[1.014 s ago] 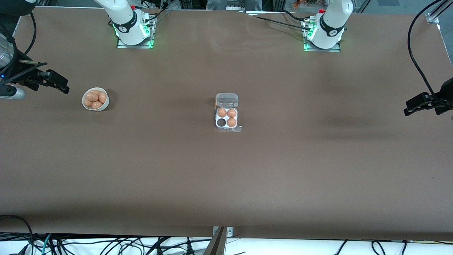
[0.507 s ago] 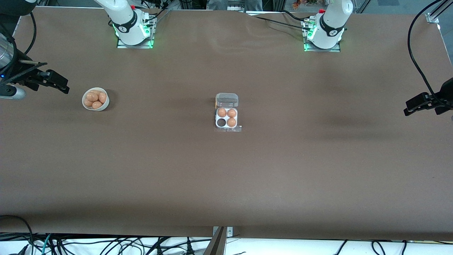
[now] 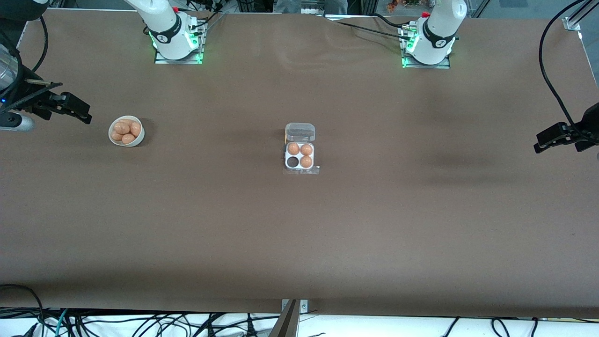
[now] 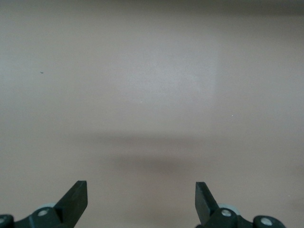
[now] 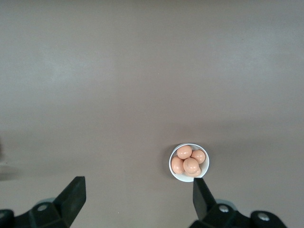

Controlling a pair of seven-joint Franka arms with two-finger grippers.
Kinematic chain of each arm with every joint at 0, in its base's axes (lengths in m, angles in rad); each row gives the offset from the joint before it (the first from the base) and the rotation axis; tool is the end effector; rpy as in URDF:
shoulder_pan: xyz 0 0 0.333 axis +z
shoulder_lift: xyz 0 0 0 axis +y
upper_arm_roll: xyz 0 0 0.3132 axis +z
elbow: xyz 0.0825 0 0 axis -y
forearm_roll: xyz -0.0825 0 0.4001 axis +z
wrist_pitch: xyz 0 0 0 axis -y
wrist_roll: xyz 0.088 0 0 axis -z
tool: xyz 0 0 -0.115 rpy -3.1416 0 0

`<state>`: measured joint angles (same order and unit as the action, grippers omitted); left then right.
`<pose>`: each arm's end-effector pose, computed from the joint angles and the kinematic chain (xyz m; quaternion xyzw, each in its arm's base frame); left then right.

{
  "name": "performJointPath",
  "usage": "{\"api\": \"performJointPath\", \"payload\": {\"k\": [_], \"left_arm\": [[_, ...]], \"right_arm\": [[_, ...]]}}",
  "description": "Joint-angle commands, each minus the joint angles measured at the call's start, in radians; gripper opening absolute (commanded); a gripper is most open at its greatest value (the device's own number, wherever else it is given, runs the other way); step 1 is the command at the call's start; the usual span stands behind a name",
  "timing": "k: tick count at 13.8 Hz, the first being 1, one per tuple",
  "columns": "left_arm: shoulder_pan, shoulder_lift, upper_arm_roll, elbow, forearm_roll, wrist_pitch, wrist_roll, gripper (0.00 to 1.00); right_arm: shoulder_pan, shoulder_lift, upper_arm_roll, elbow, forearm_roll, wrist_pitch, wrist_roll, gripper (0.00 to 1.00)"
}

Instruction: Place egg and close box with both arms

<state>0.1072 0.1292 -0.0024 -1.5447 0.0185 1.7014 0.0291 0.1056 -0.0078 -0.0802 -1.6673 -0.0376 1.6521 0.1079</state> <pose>0.6162 0.0668 0.5613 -0.9992 -0.0368 -0.0131 0.0099 0.5730 0.0104 0.5780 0.9990 -0.0396 -0.0025 0.0186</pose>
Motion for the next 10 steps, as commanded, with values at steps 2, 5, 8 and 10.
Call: {"api": "performJointPath", "payload": {"k": [2, 5, 8, 10], "left_arm": [[0.009, 0.024, 0.002, 0.029, -0.014, -0.017, 0.031, 1.0], [0.009, 0.042, 0.002, 0.026, -0.011, -0.02, 0.028, 1.0], [0.022, 0.058, 0.002, 0.028, -0.012, -0.017, 0.031, 1.0], [0.023, 0.058, 0.002, 0.026, -0.011, -0.017, 0.031, 1.0]], "right_arm": [[-0.001, -0.008, 0.0, -0.006, -0.007, -0.006, -0.001, 1.0], [-0.001, -0.009, 0.0, -0.006, -0.007, -0.006, -0.002, 1.0], [-0.001, -0.009, 0.0, -0.008, -0.007, -0.008, -0.002, 1.0], [-0.001, -0.008, 0.0, -0.008, -0.007, -0.006, -0.002, 1.0]]}}
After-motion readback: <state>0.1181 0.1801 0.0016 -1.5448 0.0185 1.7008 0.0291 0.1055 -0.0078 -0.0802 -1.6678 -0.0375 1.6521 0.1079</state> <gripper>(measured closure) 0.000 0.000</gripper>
